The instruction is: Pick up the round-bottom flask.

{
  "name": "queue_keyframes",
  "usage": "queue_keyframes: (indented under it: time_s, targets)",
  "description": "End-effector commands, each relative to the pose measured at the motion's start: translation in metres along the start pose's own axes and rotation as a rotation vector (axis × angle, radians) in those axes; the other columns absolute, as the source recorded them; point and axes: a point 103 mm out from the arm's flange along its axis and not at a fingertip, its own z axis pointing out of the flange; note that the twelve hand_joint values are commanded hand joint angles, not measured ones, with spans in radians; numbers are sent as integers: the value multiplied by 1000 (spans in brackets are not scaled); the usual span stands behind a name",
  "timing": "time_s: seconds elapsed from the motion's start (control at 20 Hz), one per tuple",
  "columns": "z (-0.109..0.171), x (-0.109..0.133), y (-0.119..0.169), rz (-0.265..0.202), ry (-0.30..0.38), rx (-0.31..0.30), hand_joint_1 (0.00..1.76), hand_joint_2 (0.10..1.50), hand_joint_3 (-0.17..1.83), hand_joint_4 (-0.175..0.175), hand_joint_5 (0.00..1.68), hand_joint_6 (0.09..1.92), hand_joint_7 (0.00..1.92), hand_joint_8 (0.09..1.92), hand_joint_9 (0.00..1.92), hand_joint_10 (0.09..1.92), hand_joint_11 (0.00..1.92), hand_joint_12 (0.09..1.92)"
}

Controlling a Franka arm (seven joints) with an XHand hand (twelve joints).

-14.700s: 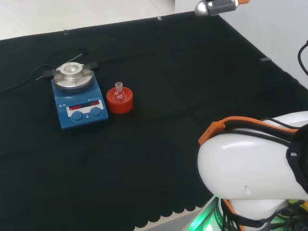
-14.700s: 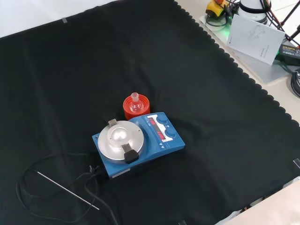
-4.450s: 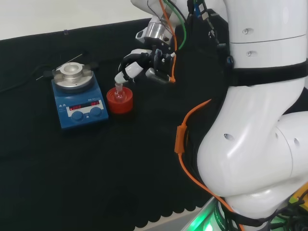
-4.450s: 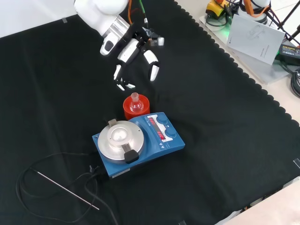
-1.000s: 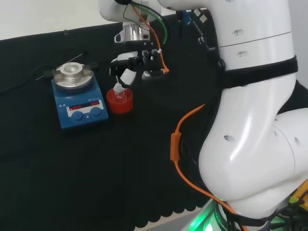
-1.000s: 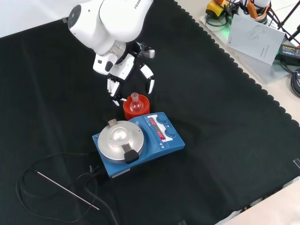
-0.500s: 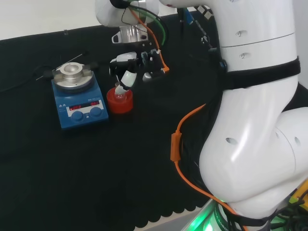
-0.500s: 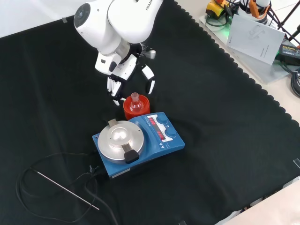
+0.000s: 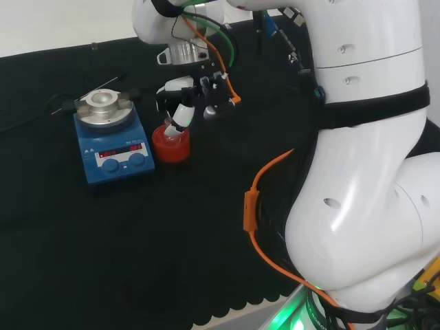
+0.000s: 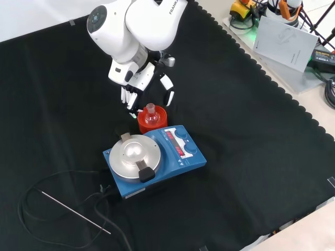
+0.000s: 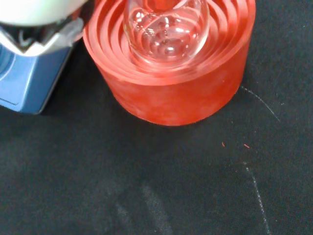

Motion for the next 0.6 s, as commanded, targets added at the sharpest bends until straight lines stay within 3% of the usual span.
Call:
queue_keyframes:
  time_s: [0.05, 0.4, 0.6]
  targets:
    - [2, -1, 1, 15, 3, 4, 869, 361, 886, -142, 434, 1137, 721, 993, 794, 899, 655, 1360]
    - [4, -2, 3, 29, 2, 6, 933, 371, 908, -109, 707, 1034, 700, 978, 791, 886, 607, 1386]
    - [3, -1, 2, 28, -1, -36, 1009, 356, 939, -134, 875, 950, 773, 946, 858, 847, 645, 1362]
